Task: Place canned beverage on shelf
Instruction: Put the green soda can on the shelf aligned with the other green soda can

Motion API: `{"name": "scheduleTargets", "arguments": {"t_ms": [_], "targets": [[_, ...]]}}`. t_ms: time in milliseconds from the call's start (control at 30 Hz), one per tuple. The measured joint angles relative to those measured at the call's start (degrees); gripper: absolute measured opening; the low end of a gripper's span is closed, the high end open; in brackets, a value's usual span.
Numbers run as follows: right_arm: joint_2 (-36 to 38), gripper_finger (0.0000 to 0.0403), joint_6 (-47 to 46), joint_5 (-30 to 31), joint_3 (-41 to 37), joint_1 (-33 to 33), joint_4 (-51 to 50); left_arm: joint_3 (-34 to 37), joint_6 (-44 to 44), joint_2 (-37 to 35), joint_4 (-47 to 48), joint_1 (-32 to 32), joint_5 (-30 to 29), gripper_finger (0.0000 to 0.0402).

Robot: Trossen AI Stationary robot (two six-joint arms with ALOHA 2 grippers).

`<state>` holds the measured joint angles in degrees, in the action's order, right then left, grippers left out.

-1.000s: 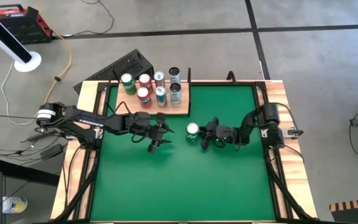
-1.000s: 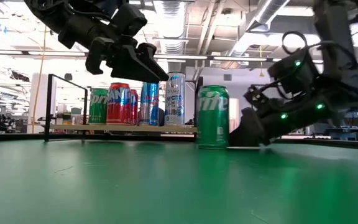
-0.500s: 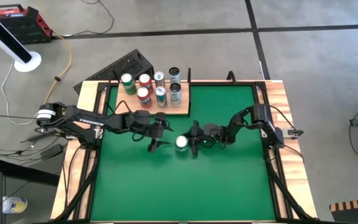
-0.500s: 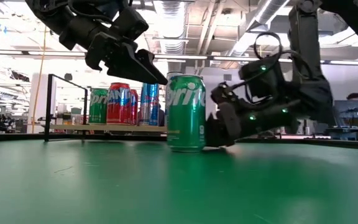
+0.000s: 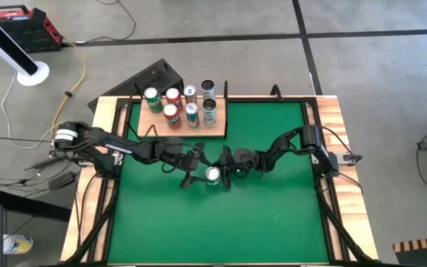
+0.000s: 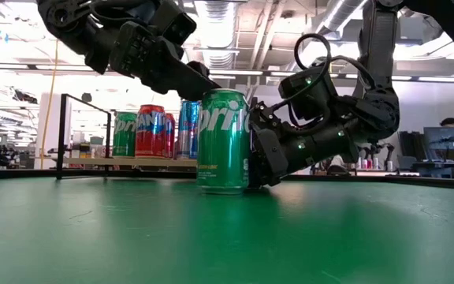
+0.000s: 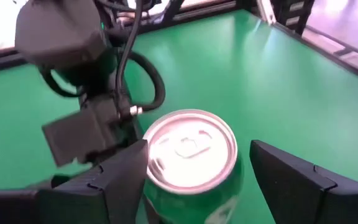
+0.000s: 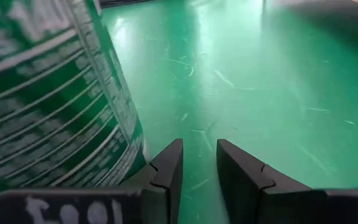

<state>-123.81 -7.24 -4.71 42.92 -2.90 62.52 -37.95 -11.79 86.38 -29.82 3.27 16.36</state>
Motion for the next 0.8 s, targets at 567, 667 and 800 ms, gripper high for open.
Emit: {"name": "scheduleTargets", "arguments": {"t_ms": [567, 667, 800], "targets": [[0.0, 0.0122, -0.21, 0.13, 0.0, 0.95, -0.37, -1.92, 0.55, 6.65, -4.97, -1.82, -3.65, 0.0334], [0.0, 0.0122, -0.2, 0.13, 0.0, 0.95, -0.35, -1.9, -1.05, 5.96, -4.57, -1.81, -3.1, 0.0334], [0.0, 0.0122, -0.16, 0.11, 0.0, 0.89, -0.4, -1.9, -1.11, 4.55, -3.77, -1.88, 0.6, 0.0334]]}}
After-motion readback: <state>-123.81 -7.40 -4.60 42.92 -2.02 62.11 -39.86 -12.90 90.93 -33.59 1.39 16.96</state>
